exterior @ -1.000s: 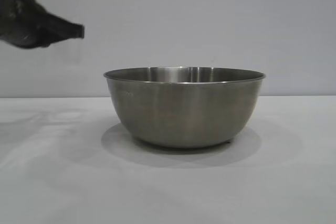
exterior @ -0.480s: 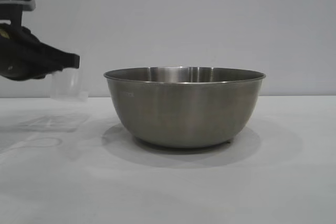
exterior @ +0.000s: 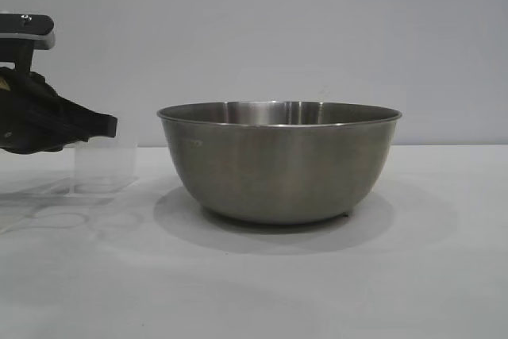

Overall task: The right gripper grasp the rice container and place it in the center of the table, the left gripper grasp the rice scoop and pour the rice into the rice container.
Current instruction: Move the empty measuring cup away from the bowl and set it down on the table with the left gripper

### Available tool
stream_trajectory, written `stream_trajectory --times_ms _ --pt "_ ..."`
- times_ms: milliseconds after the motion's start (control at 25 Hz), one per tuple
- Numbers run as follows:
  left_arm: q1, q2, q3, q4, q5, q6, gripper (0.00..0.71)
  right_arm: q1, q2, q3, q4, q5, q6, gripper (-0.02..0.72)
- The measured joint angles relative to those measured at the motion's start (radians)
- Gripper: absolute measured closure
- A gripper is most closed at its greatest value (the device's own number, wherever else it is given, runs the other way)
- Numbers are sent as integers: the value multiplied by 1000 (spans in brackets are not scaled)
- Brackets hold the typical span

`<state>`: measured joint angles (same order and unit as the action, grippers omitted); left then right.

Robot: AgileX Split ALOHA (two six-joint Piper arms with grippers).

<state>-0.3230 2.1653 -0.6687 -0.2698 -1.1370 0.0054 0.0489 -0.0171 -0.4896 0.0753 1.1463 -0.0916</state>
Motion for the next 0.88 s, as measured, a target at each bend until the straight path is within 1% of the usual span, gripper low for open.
stream_trajectory --times_ms 80,120,200,240,280,440,640,800,880 --pt "0 0 15 0 0 -5 426 0 0 0 0 0 0 155" --pt "0 0 22 0 0 -6 438 0 0 0 0 0 0 155" --pt "0 0 45 1 0 -6 438 0 0 0 0 0 0 155" --pt "0 0 60 4 0 -6 397 0 0 0 0 0 0 155" --pt "0 0 73 8 0 -6 412 0 0 0 0 0 0 155" --pt "0 -26 157 61 0 -7 412 0 0 0 0 0 0 155" --pt "0 -159 287 108 0 -7 412 0 0 0 0 0 0 155" --pt "0 -267 363 136 0 -11 412 0 0 0 0 0 0 155" --pt "0 -329 383 157 39 -15 412 0 0 0 0 0 0 155"
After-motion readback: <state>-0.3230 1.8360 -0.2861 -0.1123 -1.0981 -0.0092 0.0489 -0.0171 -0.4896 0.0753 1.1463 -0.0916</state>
